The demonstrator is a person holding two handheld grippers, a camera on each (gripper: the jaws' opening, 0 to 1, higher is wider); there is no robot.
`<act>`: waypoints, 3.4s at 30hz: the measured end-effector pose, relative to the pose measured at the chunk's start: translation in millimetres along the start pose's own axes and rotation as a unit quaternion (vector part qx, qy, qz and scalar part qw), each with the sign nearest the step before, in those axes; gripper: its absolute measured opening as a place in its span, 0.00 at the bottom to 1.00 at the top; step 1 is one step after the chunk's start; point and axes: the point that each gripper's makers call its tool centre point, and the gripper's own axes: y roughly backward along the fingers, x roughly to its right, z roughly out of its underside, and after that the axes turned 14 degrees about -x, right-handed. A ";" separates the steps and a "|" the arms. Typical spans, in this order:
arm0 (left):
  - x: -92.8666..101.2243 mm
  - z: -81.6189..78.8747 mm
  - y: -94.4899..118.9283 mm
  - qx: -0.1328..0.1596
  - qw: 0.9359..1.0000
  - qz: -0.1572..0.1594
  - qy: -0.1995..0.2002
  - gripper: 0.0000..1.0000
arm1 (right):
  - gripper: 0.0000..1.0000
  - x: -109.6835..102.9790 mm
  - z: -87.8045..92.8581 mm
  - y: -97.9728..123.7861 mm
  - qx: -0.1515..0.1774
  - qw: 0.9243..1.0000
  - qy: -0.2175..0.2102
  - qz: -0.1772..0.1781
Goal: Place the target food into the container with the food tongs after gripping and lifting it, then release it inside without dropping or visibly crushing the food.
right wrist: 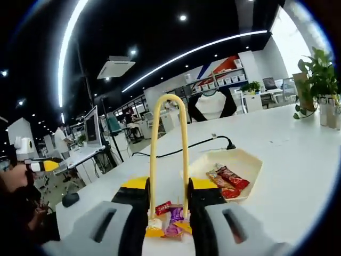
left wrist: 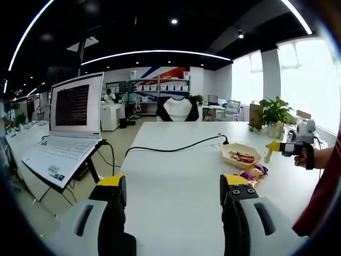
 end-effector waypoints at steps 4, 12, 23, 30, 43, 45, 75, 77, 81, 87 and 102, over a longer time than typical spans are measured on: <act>-12.8 9.3 13.7 -0.007 1.000 -0.020 0.009 0.76 | 0.25 -9.1 13.5 -27.3 -0.024 0.999 0.019 -0.008; -30.4 18.1 30.9 -0.011 0.999 -0.047 0.020 0.76 | 0.24 -9.1 41.7 -53.9 -0.066 0.997 0.048 -0.001; -30.5 21.9 30.9 -0.019 0.998 -0.051 0.019 0.76 | 0.03 -15.9 36.4 -42.4 -0.075 0.995 0.070 0.001; -21.4 25.5 19.7 -0.022 0.999 -0.035 0.024 0.75 | 0.20 -23.5 60.9 -40.4 -0.143 0.982 0.119 -0.037; -25.5 34.7 26.8 -0.026 0.999 -0.038 0.022 0.75 | 0.31 -9.8 99.5 -70.5 -0.294 0.930 0.221 0.014; -27.3 35.9 27.9 -0.024 0.999 -0.038 0.027 0.75 | 0.26 -9.3 99.6 -70.1 -0.308 0.927 0.215 0.009; 61.8 -8.4 -38.4 0.003 0.994 0.111 -0.011 0.73 | 0.10 13.3 -64.0 12.7 -0.004 0.982 -0.160 -0.100; 61.4 -5.1 -38.2 -0.004 0.994 0.111 -0.017 0.73 | 0.10 38.7 -74.9 1.5 0.016 0.990 -0.130 -0.057; 55.3 2.0 -31.4 -0.016 0.995 0.099 -0.019 0.73 | 0.12 85.7 -76.7 -33.1 0.001 0.999 -0.023 0.042; 38.5 19.8 -17.6 -0.038 0.997 0.069 -0.011 0.74 | 0.15 100.4 -56.9 -66.8 -0.024 0.998 -0.011 0.048; 112.6 -25.3 -40.6 -0.005 0.978 0.208 -0.006 0.67 | 0.14 -62.4 -65.8 49.9 0.025 0.974 0.053 -0.219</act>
